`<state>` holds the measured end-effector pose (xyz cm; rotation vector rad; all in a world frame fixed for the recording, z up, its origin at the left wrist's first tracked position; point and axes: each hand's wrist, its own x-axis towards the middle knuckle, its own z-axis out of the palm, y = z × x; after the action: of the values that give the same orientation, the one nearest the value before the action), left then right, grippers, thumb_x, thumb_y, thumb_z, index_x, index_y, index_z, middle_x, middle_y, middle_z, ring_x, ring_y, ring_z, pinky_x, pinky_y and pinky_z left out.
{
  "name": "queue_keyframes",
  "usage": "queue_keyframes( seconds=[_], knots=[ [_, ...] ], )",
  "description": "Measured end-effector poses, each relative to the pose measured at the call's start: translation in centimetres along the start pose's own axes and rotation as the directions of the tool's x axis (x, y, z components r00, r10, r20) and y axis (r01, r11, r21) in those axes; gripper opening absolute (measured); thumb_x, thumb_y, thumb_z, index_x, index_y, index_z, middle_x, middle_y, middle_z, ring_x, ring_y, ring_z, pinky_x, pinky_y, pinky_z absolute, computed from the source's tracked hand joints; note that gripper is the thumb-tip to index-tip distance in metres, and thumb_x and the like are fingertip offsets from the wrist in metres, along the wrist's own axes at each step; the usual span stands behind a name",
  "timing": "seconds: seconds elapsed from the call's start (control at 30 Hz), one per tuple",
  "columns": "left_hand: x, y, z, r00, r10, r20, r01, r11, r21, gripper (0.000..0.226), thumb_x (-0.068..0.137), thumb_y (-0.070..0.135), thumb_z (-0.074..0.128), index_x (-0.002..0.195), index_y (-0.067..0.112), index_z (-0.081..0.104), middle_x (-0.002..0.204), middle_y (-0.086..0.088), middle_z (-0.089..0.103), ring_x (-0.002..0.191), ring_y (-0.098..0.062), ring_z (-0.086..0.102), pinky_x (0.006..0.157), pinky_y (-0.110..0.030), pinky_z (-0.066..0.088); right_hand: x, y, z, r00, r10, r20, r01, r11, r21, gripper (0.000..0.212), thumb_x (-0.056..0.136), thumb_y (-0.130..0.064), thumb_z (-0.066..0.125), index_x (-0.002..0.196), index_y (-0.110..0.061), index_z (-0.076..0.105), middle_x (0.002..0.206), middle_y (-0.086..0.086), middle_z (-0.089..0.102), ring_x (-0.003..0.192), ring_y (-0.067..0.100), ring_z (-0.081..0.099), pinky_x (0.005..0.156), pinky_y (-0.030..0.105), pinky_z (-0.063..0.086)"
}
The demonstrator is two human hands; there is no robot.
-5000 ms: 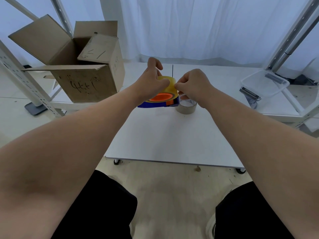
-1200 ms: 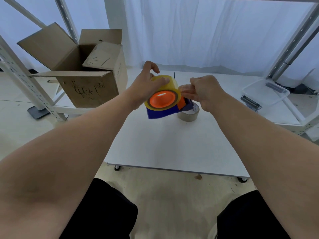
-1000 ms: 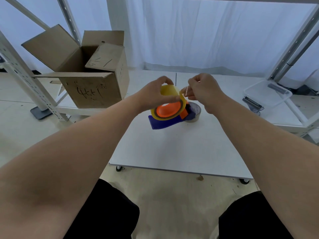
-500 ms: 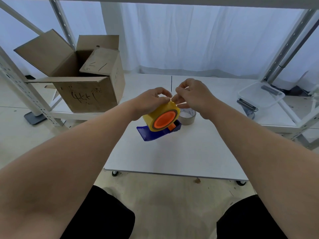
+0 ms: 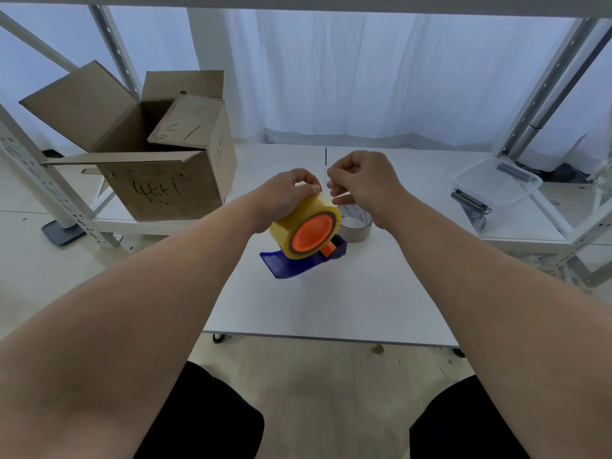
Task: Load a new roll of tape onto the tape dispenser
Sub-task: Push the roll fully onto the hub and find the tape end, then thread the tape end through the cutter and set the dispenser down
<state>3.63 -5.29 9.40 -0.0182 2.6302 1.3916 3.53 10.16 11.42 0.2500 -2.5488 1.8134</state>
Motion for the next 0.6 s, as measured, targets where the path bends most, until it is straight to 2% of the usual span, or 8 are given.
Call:
queue_keyframes(
  seconds=[0.17,0.23,0.3,0.4,0.5,0.57,0.6],
  knots=[
    [0.4,-0.2,0.2,1.000,-0.001,-0.001,0.001,0.999,0.039,0.008,0.093,0.041,0.049,0.095,0.036,0.055,0.093,0.007,0.049,0.081,-0.016,0.047,0.061,-0.027,0.039,0.4,0.4,-0.7,0.998,0.055,0.000,-0.055,0.989,0.134,0.017,0.081,-0.001,0.067,0.097,-0.004,0.063,0.085,0.012,0.065,0.068,0.018,0.064,0.071,0.028,0.060],
    [0.5,-0.2,0.2,0.999,0.005,-0.036,-0.004,0.999,0.032,0.009,0.093,0.039,0.048,0.095,0.033,0.055,0.090,0.007,0.049,0.078,-0.015,0.047,0.058,-0.027,0.036,0.3,0.5,-0.7,0.993,0.112,0.034,-0.116,0.983,0.146,0.018,0.082,-0.006,0.068,0.099,-0.006,0.062,0.091,0.013,0.068,0.076,0.020,0.067,0.075,0.030,0.059],
    [0.7,-0.2,0.2,0.994,0.009,-0.106,-0.010,1.000,-0.005,0.009,0.094,0.036,0.046,0.094,0.031,0.054,0.089,0.006,0.049,0.075,-0.015,0.045,0.057,-0.028,0.034,0.4,0.5,-0.6,0.982,0.176,0.062,-0.186,0.958,0.219,0.013,0.089,-0.020,0.063,0.098,-0.012,0.061,0.097,0.012,0.069,0.086,0.022,0.068,0.079,0.032,0.059],
    [0.7,-0.1,-0.3,0.963,-0.034,-0.267,-0.006,0.989,-0.148,0.008,0.094,0.034,0.046,0.090,0.033,0.053,0.085,0.008,0.047,0.073,-0.015,0.044,0.057,-0.028,0.034,0.9,0.6,-0.5,0.974,0.223,-0.035,-0.203,0.932,0.300,0.023,0.093,-0.040,0.052,0.097,-0.017,0.056,0.099,0.005,0.064,0.092,0.019,0.063,0.085,0.036,0.057],
    [0.5,0.6,-1.2,0.936,-0.047,-0.348,-0.076,0.941,-0.330,0.013,0.093,0.036,0.047,0.081,0.037,0.051,0.086,0.008,0.049,0.073,-0.015,0.046,0.058,-0.027,0.038,1.3,1.6,-0.6,0.944,0.283,-0.168,-0.261,0.955,0.137,0.048,0.091,-0.041,0.051,0.115,0.000,0.054,0.093,0.007,0.054,0.089,0.021,0.054,0.094,0.049,0.051],
    [0.3,1.2,-1.8,0.937,-0.054,-0.344,-0.125,0.869,-0.479,0.014,0.092,0.035,0.049,0.079,0.036,0.052,0.086,0.008,0.053,0.074,-0.015,0.049,0.057,-0.026,0.041,1.1,2.2,-0.6,0.915,0.385,-0.124,-0.375,0.922,0.095,0.061,0.089,-0.047,0.053,0.119,0.006,0.050,0.096,0.014,0.055,0.094,0.024,0.056,0.095,0.051,0.050],
    [0.2,1.5,-2.0,0.940,-0.060,-0.337,-0.140,0.831,-0.539,0.014,0.092,0.034,0.050,0.078,0.035,0.053,0.086,0.008,0.054,0.075,-0.015,0.050,0.058,-0.026,0.043,1.0,2.3,-0.6,0.896,0.438,-0.071,-0.432,0.897,0.091,0.066,0.087,-0.054,0.052,0.120,0.003,0.050,0.103,0.016,0.057,0.099,0.025,0.057,0.096,0.048,0.050]
  ],
)
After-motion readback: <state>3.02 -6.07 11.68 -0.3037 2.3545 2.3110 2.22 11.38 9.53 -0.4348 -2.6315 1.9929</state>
